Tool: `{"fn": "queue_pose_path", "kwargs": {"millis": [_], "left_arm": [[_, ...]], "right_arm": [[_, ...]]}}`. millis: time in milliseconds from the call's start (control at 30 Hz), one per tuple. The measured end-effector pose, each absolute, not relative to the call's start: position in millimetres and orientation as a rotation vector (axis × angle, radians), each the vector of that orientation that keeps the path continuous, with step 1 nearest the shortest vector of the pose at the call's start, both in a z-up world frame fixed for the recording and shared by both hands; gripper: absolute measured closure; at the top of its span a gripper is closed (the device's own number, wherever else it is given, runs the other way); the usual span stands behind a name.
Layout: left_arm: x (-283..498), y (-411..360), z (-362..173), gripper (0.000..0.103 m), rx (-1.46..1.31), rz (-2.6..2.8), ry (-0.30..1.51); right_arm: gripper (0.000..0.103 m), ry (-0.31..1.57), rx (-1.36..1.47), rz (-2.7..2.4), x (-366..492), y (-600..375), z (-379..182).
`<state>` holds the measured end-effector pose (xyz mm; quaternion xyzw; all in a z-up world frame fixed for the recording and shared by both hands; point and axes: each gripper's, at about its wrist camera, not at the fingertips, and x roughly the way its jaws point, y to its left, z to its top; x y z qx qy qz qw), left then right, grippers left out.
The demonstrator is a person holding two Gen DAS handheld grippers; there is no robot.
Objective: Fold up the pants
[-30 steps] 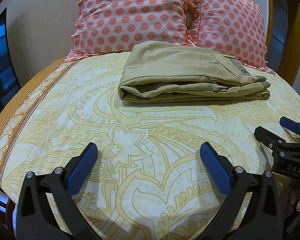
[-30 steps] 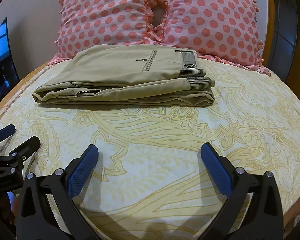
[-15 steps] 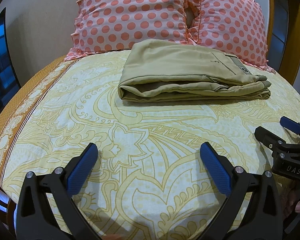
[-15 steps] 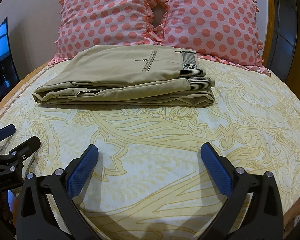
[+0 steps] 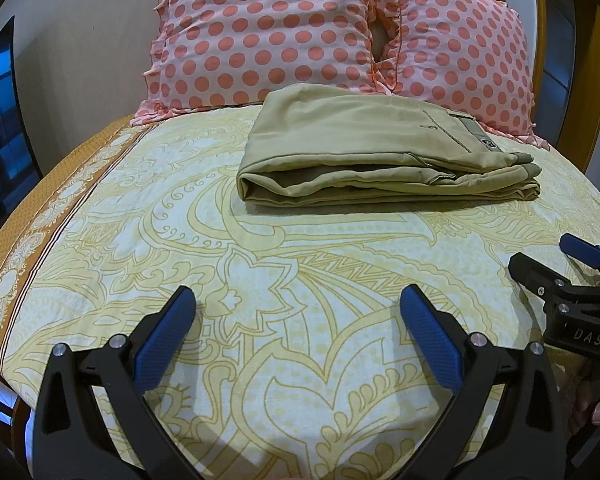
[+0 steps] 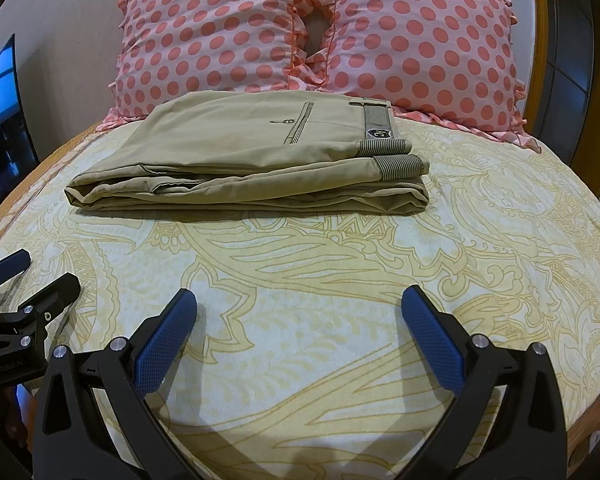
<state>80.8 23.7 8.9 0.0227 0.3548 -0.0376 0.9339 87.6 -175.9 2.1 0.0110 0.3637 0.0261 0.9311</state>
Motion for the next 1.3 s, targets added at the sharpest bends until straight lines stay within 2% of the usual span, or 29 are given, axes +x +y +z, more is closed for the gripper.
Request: {"fn": "queue_pose_path", "kwargs": {"millis": [1300], "left_arm": [[81.9, 22.1, 9.1, 0.002, 0.043, -0.068, 0.707]], "right_arm": [[0.001, 0.742, 0.023, 0.052, 87.3, -175.7, 1.4]]}}
